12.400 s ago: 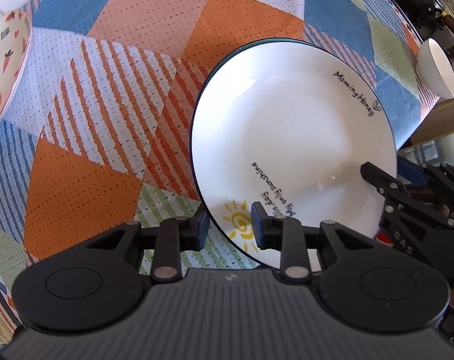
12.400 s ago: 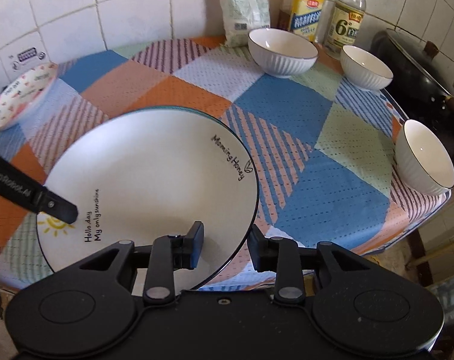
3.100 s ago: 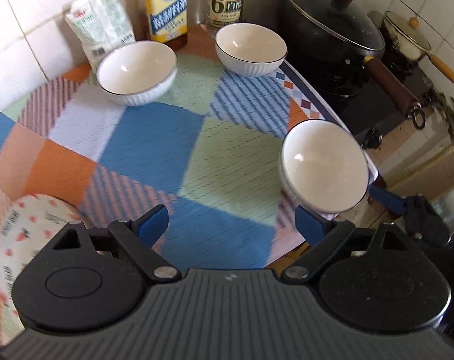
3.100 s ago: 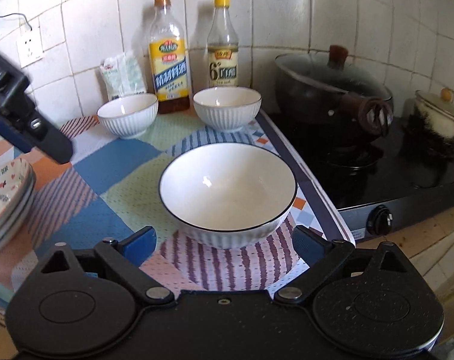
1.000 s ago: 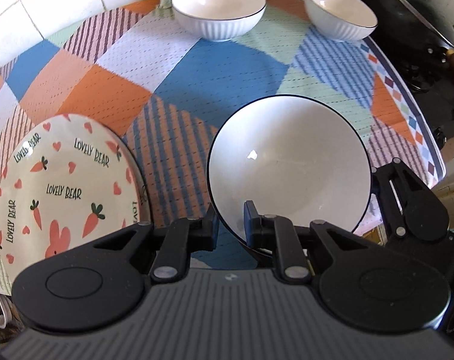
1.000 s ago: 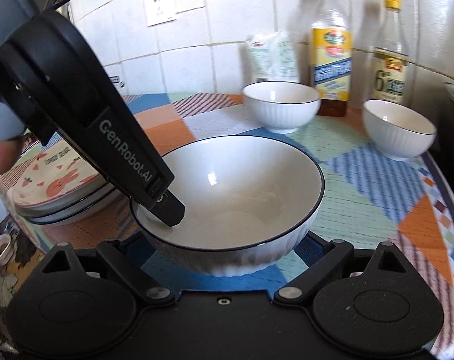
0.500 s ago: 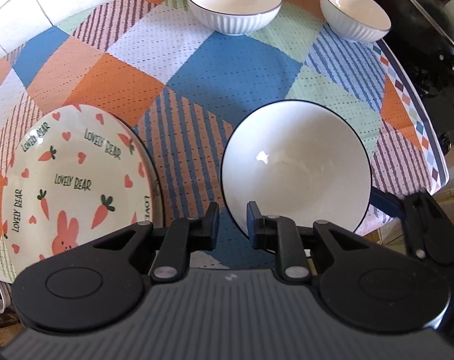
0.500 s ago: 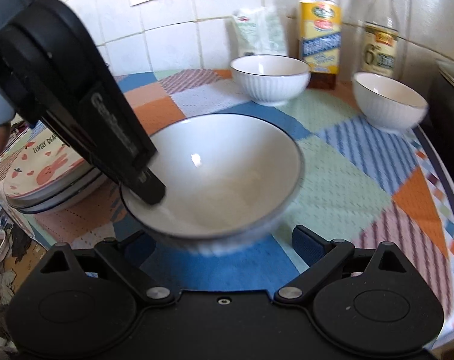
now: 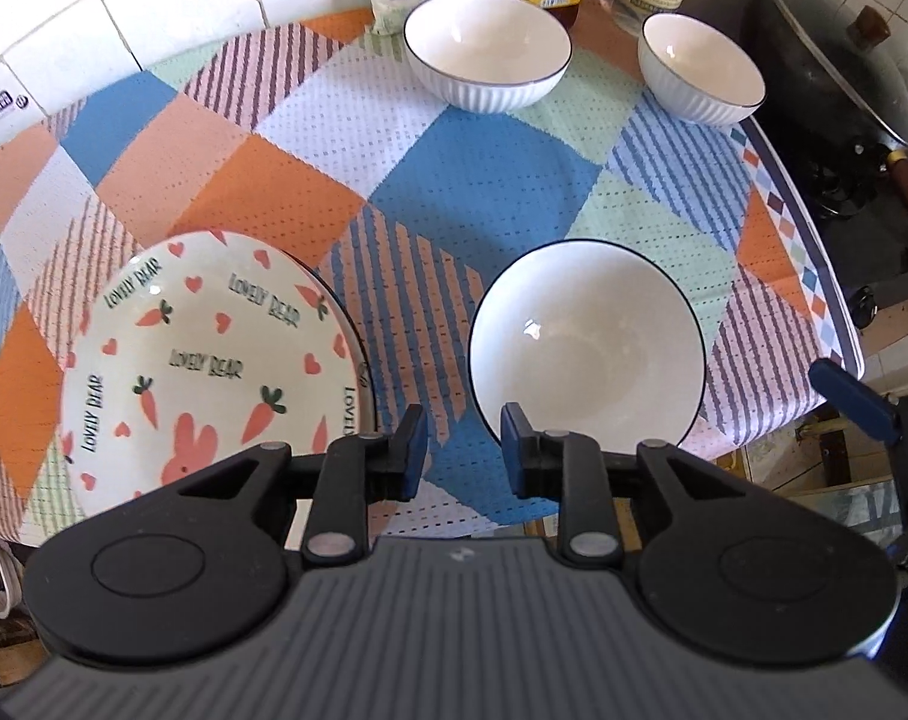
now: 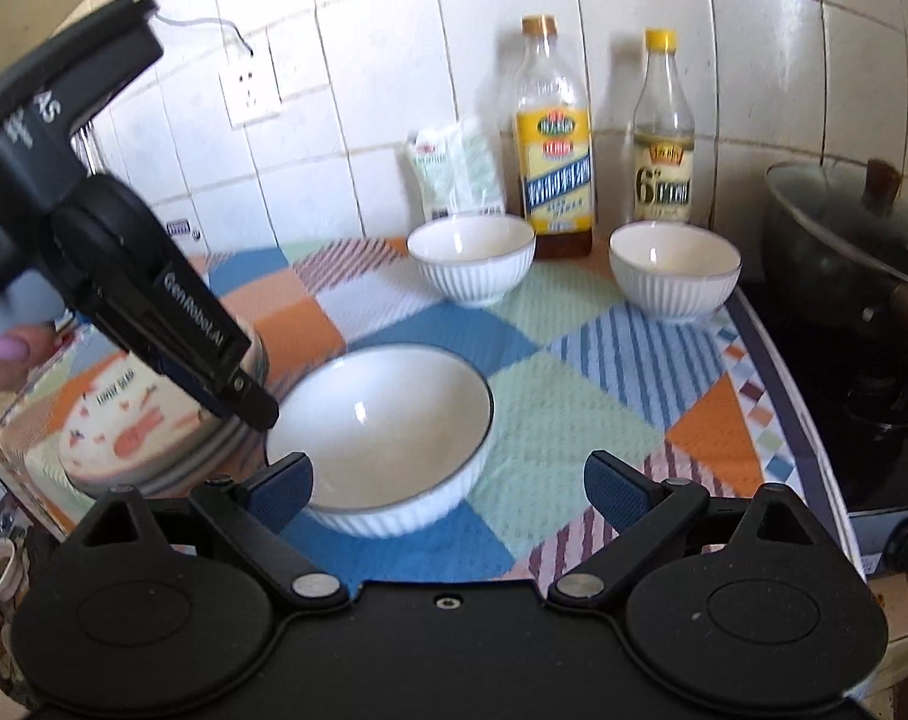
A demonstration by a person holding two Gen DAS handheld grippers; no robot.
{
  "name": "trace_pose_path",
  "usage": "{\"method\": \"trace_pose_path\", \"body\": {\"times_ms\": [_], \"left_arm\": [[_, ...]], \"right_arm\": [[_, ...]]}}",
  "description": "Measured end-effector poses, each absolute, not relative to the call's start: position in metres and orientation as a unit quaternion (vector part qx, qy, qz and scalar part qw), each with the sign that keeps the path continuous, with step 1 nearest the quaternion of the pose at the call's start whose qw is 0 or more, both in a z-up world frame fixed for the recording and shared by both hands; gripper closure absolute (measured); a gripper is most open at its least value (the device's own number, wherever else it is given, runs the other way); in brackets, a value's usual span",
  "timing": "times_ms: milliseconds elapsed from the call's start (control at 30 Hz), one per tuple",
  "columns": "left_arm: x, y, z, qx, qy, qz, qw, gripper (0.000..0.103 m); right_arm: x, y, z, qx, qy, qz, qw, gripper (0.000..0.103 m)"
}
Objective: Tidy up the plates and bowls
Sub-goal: 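Move both grippers to the white bowl by the bottles and grip its rim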
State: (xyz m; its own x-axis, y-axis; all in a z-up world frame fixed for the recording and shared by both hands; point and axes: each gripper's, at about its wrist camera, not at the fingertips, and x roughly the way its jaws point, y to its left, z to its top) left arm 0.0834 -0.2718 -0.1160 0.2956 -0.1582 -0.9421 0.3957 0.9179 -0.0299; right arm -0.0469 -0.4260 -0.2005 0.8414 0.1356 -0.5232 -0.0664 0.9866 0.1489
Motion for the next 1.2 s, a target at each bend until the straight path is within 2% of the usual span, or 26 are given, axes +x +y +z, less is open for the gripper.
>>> {"method": "trace_pose_path", "body": {"times_ms": [133, 367, 600, 900, 1133, 1200], "left_arm": [[0.083, -0.266, -0.102, 0.111, 0.557, -0.181, 0.803, 0.071], [0.098, -0.253, -0.085, 0.131, 0.544, -0.188, 0.807, 0.071], [0.132, -0.243, -0.079, 0.154, 0.540, -0.207, 0.801, 0.070], [0.192, -0.246, -0.082, 0.170, 0.550, -0.240, 0.782, 0.065], [0.251, -0.262, -0.093, 0.163, 0.534, -0.257, 0.789, 0.062], [0.266, -0.267, -0.100, 0.165, 0.532, -0.259, 0.789, 0.062]], "right_arm": [[-0.048, -0.423, -0.186, 0.069, 0.261, 0.053, 0.961, 0.004], [-0.041, -0.413, -0.163, 0.068, 0.250, 0.047, 0.965, 0.006], [-0.022, -0.402, -0.149, 0.081, 0.264, 0.026, 0.961, 0.012], [0.015, -0.385, -0.128, 0.057, 0.273, -0.011, 0.960, 0.012], [0.066, -0.406, -0.130, 0.127, 0.273, -0.027, 0.953, 0.012], [0.083, -0.412, -0.139, 0.157, 0.282, -0.032, 0.946, 0.017]]}}
